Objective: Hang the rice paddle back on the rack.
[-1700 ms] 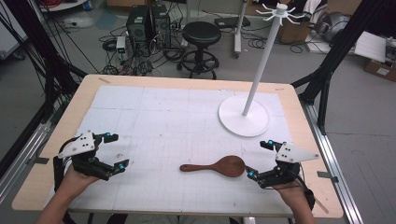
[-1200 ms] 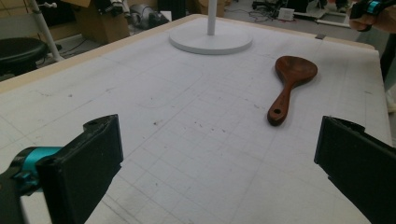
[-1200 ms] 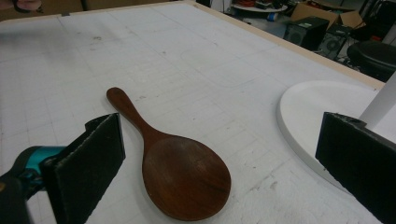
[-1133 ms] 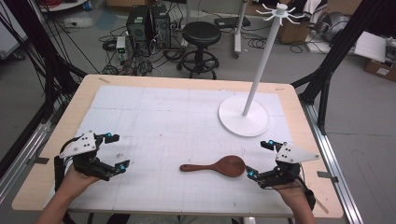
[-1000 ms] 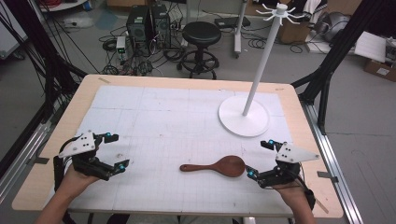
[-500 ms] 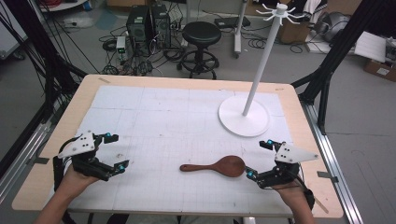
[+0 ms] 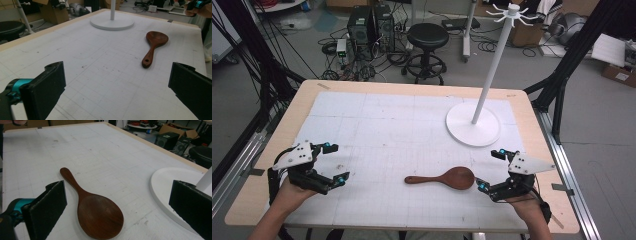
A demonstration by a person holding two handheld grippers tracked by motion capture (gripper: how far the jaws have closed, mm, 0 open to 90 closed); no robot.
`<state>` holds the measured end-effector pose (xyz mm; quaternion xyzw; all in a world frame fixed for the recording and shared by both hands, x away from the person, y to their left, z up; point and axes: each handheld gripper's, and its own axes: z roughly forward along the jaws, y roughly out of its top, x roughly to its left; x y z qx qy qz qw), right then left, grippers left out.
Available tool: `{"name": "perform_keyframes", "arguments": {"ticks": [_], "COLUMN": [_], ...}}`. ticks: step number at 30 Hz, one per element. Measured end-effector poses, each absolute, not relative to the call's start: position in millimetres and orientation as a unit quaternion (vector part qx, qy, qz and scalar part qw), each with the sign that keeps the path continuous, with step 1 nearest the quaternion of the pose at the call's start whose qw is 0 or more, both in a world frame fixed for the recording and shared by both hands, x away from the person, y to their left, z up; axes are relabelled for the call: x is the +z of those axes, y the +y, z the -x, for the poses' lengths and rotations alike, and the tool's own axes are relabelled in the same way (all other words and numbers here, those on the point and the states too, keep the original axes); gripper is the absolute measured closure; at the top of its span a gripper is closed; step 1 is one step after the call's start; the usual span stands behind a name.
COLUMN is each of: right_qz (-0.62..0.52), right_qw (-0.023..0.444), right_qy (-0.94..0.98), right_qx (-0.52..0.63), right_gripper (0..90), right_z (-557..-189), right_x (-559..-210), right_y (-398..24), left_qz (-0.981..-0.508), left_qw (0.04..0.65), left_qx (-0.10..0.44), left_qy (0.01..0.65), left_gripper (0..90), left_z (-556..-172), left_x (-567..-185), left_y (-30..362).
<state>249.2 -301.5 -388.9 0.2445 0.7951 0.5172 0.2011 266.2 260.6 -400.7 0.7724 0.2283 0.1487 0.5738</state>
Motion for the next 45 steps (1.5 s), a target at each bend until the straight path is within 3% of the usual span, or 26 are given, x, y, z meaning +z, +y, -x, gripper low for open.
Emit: {"name": "perform_keyframes", "arguments": {"ticks": [30,45], "right_qz": [-0.200,-0.154], "right_qw": [0.160,0.148], "right_qy": [0.826,0.861], "right_qx": [0.503,0.462], "right_gripper": [0.3,0.4], "right_z": [-266.8,-275.2], "right_x": [-381.7,-358.9], "right_y": [-291.4,-283.5], "left_qz": [-0.774,-0.775], "left_qw": [0.571,0.571], "left_qx": [0.150,0.150], "left_qy": [0.227,0.227], "left_gripper": [1.7,1.7], "left_z": [-265.8,-265.4], "left_x": [-400.7,-400.8], "left_y": [260.1,259.6]}}
